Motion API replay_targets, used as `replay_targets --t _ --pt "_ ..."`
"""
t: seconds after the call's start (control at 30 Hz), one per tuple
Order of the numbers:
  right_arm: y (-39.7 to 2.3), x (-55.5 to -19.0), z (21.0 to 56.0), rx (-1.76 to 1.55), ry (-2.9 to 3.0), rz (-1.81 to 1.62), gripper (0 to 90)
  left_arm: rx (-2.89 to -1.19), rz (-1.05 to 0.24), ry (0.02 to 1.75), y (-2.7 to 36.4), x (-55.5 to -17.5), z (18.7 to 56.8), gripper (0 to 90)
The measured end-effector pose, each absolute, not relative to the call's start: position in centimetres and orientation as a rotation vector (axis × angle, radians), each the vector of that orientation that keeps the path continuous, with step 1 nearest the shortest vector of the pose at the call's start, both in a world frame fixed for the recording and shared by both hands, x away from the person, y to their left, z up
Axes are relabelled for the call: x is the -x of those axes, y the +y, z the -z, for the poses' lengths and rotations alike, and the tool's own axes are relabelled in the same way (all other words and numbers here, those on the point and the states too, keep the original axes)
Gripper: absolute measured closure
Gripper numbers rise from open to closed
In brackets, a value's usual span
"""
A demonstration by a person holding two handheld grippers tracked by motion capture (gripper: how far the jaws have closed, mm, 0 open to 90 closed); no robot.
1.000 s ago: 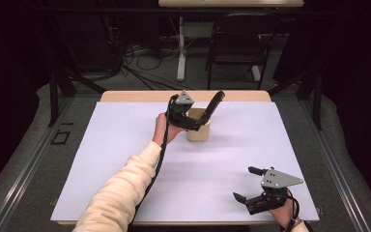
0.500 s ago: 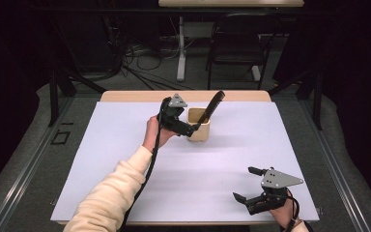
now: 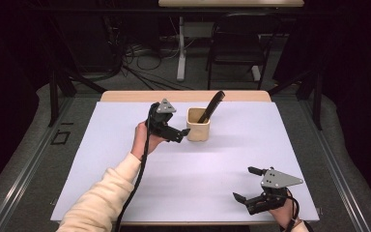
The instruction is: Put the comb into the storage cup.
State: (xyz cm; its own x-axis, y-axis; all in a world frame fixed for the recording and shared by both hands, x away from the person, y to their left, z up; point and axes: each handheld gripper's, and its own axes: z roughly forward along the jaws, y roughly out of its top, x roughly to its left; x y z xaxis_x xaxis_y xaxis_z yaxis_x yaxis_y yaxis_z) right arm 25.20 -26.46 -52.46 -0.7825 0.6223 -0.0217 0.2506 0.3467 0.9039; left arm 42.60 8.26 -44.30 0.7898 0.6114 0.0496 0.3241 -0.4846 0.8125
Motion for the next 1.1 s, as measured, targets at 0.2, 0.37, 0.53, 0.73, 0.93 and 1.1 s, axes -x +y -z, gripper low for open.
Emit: replay_targets --t 0.2,0.37,0.53,0.73,0.93,1.1 --pt "-26.5 -25.2 52.5 -0.769 2.251 -1.418 0.0 -2.117 -0.423 0.704 9.3 -41.8 44.6 0.0" --pt "-26.4 -25.2 52.5 -0.772 2.252 -1.416 0.0 -2.114 -0.426 0.735 10.7 -41.0 45.1 0.0" --pt "-26.4 -25.2 52.5 -0.768 2.25 -1.415 0.0 -2.105 -0.438 0.768 12.2 -40.0 45.5 0.0" --pt "-26.4 -25.2 52.5 -0.771 2.252 -1.411 0.0 -2.09 -0.449 0.79 13.6 -39.0 45.6 0.0" --pt "-26.4 -25.2 52.5 -0.772 2.25 -1.407 0.0 -2.074 -0.451 0.82 14.7 -37.9 46.3 0.0" --pt "-26.3 -25.2 52.5 -0.772 2.251 -1.41 0.0 -2.069 -0.455 0.832 15.5 -36.9 46.8 0.0"
